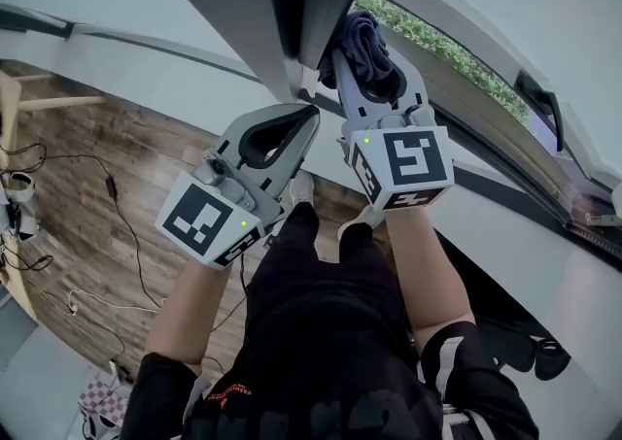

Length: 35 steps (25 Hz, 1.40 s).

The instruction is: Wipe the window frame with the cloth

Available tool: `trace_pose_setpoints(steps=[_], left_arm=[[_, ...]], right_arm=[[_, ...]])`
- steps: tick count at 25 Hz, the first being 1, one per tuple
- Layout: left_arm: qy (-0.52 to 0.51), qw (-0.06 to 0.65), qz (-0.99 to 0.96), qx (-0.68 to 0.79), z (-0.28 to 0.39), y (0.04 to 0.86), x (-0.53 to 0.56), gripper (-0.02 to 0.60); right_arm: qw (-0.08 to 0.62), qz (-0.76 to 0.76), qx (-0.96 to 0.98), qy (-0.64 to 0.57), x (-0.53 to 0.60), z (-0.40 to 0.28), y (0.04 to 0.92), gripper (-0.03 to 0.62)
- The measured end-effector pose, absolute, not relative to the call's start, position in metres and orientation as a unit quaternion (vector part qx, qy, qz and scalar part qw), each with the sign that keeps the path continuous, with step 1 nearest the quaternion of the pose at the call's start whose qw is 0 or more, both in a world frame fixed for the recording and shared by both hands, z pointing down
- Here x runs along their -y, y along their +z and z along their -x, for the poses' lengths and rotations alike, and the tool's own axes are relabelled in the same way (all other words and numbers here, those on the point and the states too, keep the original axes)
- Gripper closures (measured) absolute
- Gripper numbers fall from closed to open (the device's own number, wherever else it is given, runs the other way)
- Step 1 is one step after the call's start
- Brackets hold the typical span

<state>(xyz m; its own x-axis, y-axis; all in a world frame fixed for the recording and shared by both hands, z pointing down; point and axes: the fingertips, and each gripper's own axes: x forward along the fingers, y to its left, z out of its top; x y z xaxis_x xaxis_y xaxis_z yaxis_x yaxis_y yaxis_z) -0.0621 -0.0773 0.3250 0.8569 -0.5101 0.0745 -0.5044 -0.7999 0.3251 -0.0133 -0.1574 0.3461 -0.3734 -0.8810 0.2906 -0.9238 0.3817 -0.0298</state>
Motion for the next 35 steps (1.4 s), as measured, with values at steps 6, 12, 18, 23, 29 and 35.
trace_pose_setpoints(steps=[6,12,18,23,29,35], left_arm=[[-0.007,0.173,-0.948,0.266,0.064,0.334,0.075,0.563],[-0.004,0.179,-0.948,0.263,0.064,0.342,0.072,0.563],[0.002,0.183,-0.947,0.264,0.062,0.348,0.070,0.563],[0.003,0.183,-0.947,0.265,0.059,0.351,0.068,0.563],[0.007,0.183,-0.947,0.264,0.051,0.350,0.064,0.563],[0.014,0.185,-0.949,0.257,0.034,0.352,0.057,0.563]], right_arm=[[0.136,-0.552,0.816,0.105,0.154,0.016,0.365,0.491],[0.151,-0.557,0.810,0.105,0.155,0.015,0.375,0.491],[0.152,-0.560,0.808,0.105,0.154,0.011,0.377,0.491],[0.150,-0.560,0.808,0.104,0.153,0.008,0.377,0.491],[0.148,-0.561,0.808,0.105,0.148,-0.001,0.376,0.491],[0.146,-0.563,0.806,0.108,0.142,-0.017,0.377,0.491]])
